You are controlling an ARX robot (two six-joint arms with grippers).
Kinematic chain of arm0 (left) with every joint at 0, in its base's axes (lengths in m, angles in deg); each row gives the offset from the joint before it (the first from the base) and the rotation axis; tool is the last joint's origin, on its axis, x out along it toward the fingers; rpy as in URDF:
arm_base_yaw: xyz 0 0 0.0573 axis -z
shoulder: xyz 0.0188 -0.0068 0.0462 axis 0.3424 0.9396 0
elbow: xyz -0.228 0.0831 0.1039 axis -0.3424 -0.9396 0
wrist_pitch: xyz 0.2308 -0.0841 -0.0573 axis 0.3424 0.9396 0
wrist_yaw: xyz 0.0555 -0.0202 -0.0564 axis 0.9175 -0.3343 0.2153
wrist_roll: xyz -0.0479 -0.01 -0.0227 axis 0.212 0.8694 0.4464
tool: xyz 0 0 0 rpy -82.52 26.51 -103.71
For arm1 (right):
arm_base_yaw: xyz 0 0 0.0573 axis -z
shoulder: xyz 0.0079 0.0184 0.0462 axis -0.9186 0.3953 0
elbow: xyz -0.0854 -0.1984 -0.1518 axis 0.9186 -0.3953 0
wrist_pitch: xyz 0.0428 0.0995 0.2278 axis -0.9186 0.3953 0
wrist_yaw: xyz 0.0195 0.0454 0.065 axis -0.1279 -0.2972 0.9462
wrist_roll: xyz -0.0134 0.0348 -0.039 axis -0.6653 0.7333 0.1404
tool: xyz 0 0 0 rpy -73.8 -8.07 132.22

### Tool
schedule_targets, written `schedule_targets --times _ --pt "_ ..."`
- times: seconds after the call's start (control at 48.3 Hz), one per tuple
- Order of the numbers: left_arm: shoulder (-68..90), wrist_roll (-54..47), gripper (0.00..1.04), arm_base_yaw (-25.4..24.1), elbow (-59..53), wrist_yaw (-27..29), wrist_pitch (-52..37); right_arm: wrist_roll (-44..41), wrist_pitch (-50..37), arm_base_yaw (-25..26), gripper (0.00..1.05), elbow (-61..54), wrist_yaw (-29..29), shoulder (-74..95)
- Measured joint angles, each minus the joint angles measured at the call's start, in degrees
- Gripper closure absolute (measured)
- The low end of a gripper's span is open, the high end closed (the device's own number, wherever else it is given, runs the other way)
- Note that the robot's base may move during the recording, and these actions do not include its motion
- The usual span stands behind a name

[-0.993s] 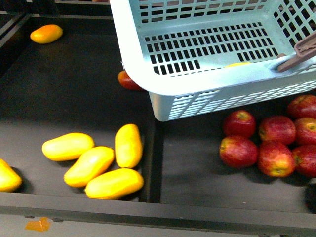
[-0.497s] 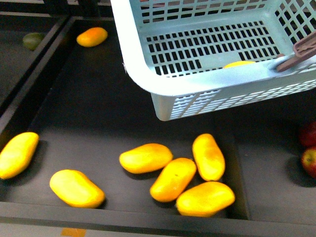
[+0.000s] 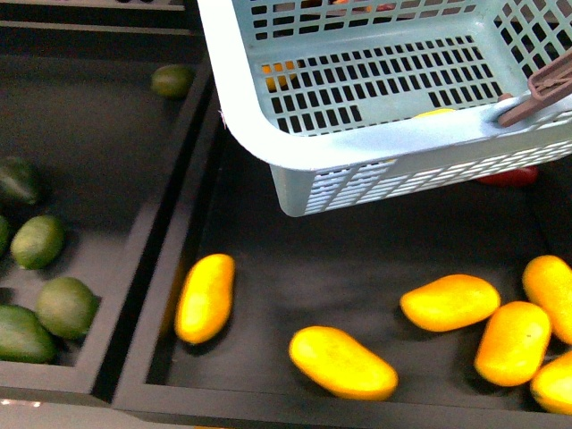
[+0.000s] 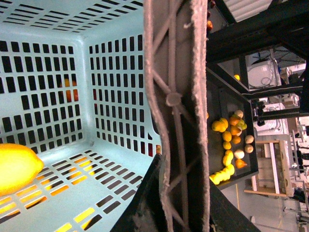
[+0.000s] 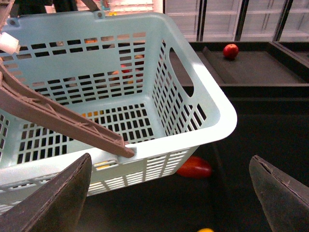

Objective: Pick lemon and mango into basket

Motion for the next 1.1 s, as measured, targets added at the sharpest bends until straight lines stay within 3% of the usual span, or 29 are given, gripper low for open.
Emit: schedule_targets --times 0.579,0.621,0.662,0.703,0.766,0.931,1.014,1.097 --pt "0.00 -1.20 0.98 -0.98 0.00 1.70 0.00 -0.04 0.04 -0.09 0.09 -0.02 0.24 -0.04" --pt "0.00 -0.92 0.98 -0.94 0.00 1.20 0.00 4.92 9.05 -2.01 0.09 3.28 -7.76 2.38" --pt "0.00 -0.52 0.98 -0.87 -0.04 0.70 0.00 13.05 23.85 -2.75 0.09 9.81 -18.34 7.78" --pt "-0.02 -0.33 0.98 -0.39 -0.04 0.37 -0.02 20.85 35.56 -0.33 0.09 14.91 -24.63 12.02" --pt "0.00 -0.44 0.98 0.04 -0.04 -0.02 -0.02 25.55 41.35 5.40 0.09 16.94 -24.72 13.92" --pt "0.07 0.39 0.98 0.37 -0.04 -0.83 -0.02 25.18 33.88 23.96 0.09 19.10 -13.31 22.73" --pt "0.07 0.33 0.98 0.39 -0.04 -0.63 -0.02 22.47 28.72 28.65 0.09 19.10 -11.58 30.58" --pt "0.07 0.35 0.98 0.15 -0.04 -0.24 -0.02 20.61 24.33 30.03 0.09 19.19 -10.51 36.83"
